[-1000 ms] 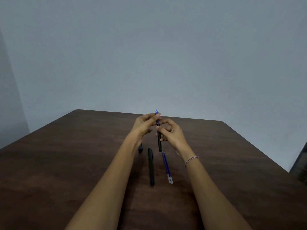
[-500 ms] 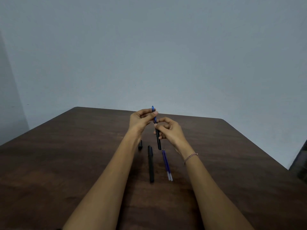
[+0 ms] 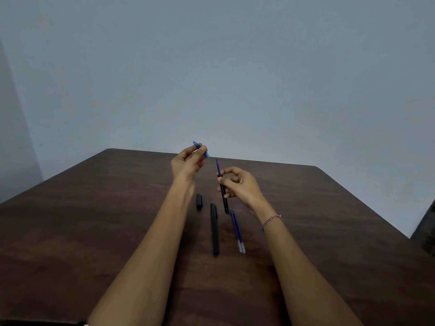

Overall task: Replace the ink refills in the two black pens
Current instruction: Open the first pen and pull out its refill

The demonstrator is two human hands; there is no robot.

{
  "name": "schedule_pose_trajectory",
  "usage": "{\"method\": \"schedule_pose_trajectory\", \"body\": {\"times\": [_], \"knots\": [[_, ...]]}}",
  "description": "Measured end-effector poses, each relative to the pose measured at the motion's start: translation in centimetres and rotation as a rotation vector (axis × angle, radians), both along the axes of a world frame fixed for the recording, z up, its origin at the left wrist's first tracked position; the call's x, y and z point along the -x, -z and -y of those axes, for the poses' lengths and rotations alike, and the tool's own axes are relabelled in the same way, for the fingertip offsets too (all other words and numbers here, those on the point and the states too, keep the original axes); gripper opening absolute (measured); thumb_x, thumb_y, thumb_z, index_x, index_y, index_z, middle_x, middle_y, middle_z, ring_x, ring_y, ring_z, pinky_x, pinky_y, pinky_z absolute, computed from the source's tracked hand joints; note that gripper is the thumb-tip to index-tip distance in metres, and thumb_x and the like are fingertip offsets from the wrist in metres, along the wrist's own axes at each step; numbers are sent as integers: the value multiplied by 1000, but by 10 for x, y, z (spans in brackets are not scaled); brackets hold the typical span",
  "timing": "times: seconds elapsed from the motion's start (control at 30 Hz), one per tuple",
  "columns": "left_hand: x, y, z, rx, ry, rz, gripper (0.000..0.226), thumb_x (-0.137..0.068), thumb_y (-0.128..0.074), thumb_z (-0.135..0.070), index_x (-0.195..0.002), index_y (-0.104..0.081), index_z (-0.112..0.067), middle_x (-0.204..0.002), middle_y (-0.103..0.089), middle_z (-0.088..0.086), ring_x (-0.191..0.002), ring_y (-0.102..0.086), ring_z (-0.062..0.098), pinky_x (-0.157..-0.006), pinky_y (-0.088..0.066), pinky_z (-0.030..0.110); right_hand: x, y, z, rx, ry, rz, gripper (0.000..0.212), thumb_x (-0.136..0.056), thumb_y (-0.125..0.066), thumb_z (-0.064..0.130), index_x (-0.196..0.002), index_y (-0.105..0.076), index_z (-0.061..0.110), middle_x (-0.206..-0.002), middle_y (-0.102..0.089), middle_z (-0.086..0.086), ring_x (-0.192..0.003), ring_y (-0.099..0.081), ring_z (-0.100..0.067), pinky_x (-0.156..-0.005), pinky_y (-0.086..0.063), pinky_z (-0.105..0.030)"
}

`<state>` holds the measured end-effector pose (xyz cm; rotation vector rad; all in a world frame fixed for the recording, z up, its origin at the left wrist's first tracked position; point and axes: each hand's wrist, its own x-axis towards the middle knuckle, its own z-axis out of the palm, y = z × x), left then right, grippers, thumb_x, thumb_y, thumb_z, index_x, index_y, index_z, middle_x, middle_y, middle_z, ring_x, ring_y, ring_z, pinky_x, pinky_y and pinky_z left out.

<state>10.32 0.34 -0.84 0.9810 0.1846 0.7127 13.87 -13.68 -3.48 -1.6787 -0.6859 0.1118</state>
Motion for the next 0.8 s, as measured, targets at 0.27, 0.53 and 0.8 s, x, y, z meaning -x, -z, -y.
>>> {"method": "schedule_pose_trajectory", "body": {"times": [0.27, 0.53, 0.8], "knots": [[5, 3, -24, -274, -62, -201, 28, -76, -73, -1, -101, -61, -5, -82, -63, 6, -65, -67, 13, -59, -56, 20, -5, 0, 0, -78, 68, 52, 29, -86, -66, 17, -113, -59, 12, -79, -70, -1, -78, -67, -11, -61, -51, -15], [12, 18, -50, -850, -102, -908, 25, -71, -79, -21, -84, -67, -4, -82, -71, 10, -70, -67, 16, -78, -57, 33, -6, -6, 5, -317, 142, 23, 21, -83, -68, 13, -103, -63, 9, -79, -70, -1, -70, -67, 2, -59, -50, -11], [18, 13, -45, -1048, 26, -1132, 32, -70, -80, -16, -94, -63, -4, -82, -69, 9, -72, -66, 16, -75, -57, 32, -7, -6, 4, -352, 145, -6, 21, -82, -70, 11, -101, -65, 9, -81, -70, -3, -69, -67, 0, -59, -51, -12]]}}
